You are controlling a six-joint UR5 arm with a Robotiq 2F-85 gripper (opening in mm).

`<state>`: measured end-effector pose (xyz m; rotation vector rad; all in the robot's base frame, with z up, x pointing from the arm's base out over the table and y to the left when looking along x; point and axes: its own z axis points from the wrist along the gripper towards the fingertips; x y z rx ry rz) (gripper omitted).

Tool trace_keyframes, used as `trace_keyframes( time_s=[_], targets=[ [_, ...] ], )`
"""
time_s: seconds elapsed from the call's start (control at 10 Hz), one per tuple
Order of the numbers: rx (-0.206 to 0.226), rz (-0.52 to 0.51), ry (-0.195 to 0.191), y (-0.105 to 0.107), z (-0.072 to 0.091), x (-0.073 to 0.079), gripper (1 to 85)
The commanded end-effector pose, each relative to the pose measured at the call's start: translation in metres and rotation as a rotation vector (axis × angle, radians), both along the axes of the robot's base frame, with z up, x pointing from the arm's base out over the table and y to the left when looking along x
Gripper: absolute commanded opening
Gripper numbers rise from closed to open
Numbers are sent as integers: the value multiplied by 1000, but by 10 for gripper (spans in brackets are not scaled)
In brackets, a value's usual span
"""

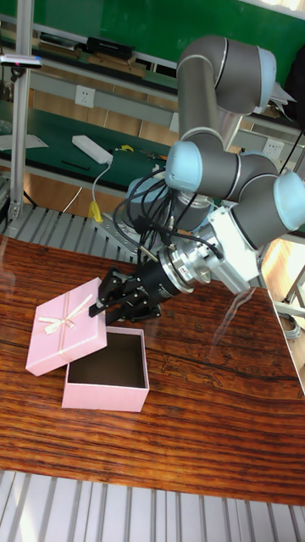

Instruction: Cover the box

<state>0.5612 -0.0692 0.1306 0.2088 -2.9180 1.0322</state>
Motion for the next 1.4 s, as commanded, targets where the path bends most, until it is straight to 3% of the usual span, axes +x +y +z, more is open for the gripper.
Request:
trace_keyframes(
  time_s=[0.0, 0.3, 0.6, 0.9, 1.3],
  targets=[
    [-27, -22, -14, -1, 10, 8, 33],
    [-64, 27, -31, -4, 24, 23, 33],
    [-77, 80, -71, -5, 12, 42, 33],
    [-30, 55, -98, 14, 1, 41, 30],
    [-41, 19, -104, 36, -2, 28, 20]
  ],
)
